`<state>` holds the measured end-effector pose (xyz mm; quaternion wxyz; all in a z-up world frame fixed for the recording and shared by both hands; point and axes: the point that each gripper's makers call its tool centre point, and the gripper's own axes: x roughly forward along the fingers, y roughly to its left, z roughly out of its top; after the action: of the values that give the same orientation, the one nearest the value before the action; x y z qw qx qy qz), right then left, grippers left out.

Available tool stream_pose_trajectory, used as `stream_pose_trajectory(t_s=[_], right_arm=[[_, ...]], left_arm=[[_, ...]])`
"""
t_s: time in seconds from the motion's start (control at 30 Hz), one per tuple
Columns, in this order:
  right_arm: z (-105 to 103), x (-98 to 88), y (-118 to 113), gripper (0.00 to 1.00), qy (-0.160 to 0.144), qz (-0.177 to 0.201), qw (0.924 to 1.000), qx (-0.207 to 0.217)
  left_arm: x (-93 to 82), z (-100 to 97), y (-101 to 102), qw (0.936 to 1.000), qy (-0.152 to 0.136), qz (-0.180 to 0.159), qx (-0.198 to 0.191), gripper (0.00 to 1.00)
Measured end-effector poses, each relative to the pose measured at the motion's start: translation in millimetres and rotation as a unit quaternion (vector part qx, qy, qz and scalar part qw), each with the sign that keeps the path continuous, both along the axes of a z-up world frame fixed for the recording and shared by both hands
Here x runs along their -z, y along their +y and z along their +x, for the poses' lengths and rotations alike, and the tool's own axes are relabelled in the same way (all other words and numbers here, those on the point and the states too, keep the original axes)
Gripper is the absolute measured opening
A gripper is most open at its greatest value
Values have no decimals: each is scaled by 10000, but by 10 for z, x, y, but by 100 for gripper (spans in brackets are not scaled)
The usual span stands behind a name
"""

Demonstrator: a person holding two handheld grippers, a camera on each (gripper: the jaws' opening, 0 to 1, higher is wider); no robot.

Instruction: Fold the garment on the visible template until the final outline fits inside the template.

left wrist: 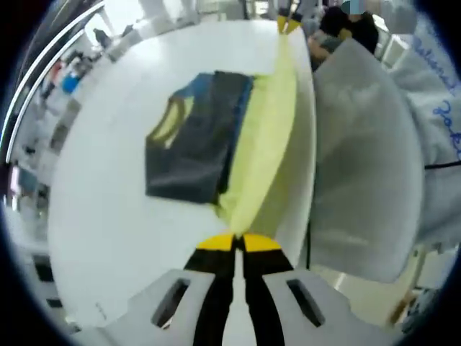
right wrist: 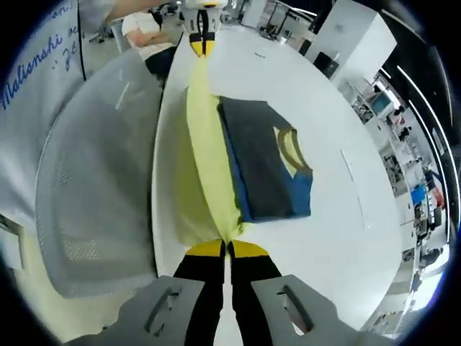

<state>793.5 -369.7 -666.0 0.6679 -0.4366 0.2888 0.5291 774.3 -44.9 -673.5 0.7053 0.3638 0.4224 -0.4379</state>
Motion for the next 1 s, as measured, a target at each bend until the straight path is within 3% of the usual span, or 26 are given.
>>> stream_pose_trajectory(t_s=[0.53,1.0], right_arm=[[621,90,15,2,-343,75,9986,385],[974,-3,17,2,-681,246,9953,648]], left_arm=[[58,692,43,9986,-350,-145,-363,0],[-111,1102,85,9934,-756,-385,-766,0]])
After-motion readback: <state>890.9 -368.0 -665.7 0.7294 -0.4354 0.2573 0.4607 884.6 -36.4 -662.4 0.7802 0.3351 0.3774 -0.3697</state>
